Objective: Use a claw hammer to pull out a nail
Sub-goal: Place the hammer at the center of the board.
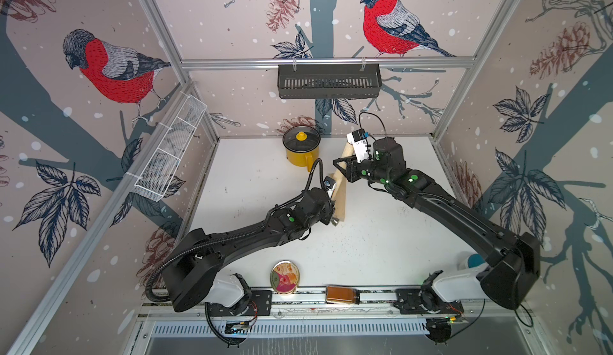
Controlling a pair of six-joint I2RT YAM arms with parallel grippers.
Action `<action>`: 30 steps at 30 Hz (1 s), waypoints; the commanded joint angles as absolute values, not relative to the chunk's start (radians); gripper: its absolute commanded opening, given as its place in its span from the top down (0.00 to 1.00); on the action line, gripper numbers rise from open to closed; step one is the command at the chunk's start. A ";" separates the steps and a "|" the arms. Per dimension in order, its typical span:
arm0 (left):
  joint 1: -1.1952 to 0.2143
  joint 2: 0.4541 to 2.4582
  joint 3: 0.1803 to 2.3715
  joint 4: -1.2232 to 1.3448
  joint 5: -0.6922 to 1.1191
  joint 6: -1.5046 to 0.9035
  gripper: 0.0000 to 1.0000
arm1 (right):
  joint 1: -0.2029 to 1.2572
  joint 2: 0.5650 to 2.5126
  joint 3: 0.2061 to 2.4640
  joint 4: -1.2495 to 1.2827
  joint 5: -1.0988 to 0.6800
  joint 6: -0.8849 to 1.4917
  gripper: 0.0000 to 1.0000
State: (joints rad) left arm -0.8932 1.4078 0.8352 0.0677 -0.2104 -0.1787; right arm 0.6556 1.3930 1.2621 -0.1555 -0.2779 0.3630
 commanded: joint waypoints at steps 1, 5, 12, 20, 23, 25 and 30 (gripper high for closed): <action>-0.891 1.408 0.841 0.089 -0.220 -0.195 0.81 | 0.657 1.379 1.268 -0.050 -0.373 0.408 1.00; -0.891 1.408 0.848 0.081 -0.217 -0.195 0.93 | 0.655 1.374 1.267 -0.050 -0.375 0.410 1.00; -0.890 1.408 0.855 0.073 -0.212 -0.196 1.00 | 0.652 1.385 1.272 -0.046 -0.388 0.415 0.97; -0.882 1.389 0.846 0.071 -0.204 -0.203 1.00 | 0.650 1.392 1.279 -0.041 -0.397 0.419 0.74; -0.879 1.380 0.843 0.071 -0.203 -0.204 1.00 | 0.649 1.394 1.286 -0.043 -0.397 0.419 0.64; -0.878 1.375 0.842 0.071 -0.203 -0.206 1.00 | 0.649 1.397 1.292 -0.043 -0.399 0.419 0.60; -0.873 1.361 0.835 0.069 -0.202 -0.211 1.00 | 0.646 1.403 1.302 -0.044 -0.399 0.420 0.54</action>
